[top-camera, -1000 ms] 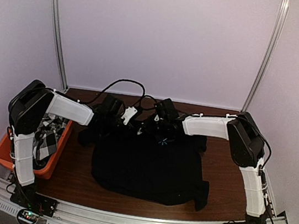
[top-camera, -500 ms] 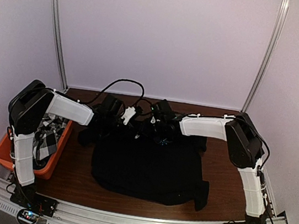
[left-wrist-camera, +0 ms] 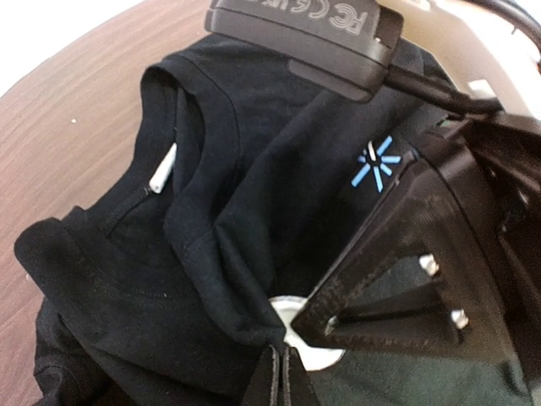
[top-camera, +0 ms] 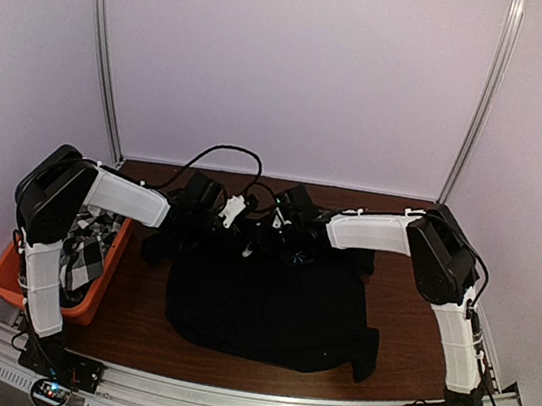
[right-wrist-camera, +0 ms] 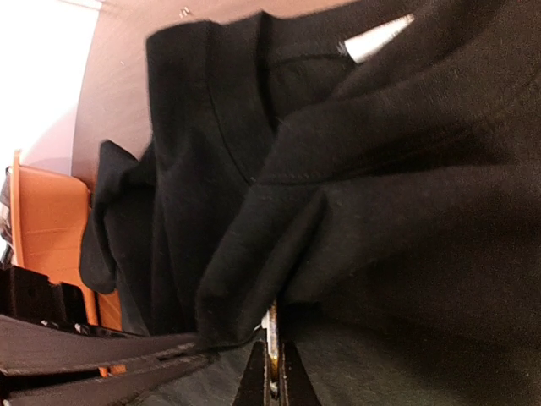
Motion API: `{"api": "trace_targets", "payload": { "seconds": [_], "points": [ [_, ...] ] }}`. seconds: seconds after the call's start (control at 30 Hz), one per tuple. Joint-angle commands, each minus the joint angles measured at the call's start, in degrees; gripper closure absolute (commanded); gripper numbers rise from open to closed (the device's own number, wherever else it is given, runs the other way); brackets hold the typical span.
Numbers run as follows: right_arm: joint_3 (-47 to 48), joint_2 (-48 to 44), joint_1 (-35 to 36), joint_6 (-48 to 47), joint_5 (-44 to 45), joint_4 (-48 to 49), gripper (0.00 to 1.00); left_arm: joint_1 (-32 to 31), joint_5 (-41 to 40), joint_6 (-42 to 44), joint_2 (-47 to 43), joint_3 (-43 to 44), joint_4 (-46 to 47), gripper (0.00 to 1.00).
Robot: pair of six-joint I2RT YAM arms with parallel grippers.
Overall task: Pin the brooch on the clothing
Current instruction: Cross the brooch on the flattened clothing.
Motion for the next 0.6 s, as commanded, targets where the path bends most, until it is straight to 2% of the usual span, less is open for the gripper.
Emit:
{"api": "trace_targets", "payload": {
  "seconds": [0.0,0.17,0.3,0.4,0.57],
  "points": [
    [-2.90,-2.59,-0.53,-3.12,-3.58,-0.10,1.00,-0.51,0.47,3.21,-0.19,0.10,1.20,1.00],
    [-3.15,-3.83,-1.56,-6.25,-5.86,-1.23,1.00,-0.51,2.24,4.19,0.20,0.41,0.89,0.99],
    [-2.37,-3.26,-1.68,-8.39,-8.73,-2.36,1.00,-0.51,2.85,4.01,0.39,0.44,1.18,0.92],
    [-2.32,-2.48,-1.70,-8.97,-9.67,-2.66,1.00,-0.51,2.97,3.47,0.41,0.37,1.55,0.80],
    [-2.41,-1.47,-1.63,-8.94,-9.84,-2.54,1.00,-0.51,3.32,2.35,0.12,-0.71,2.91,0.77]
  ]
}}
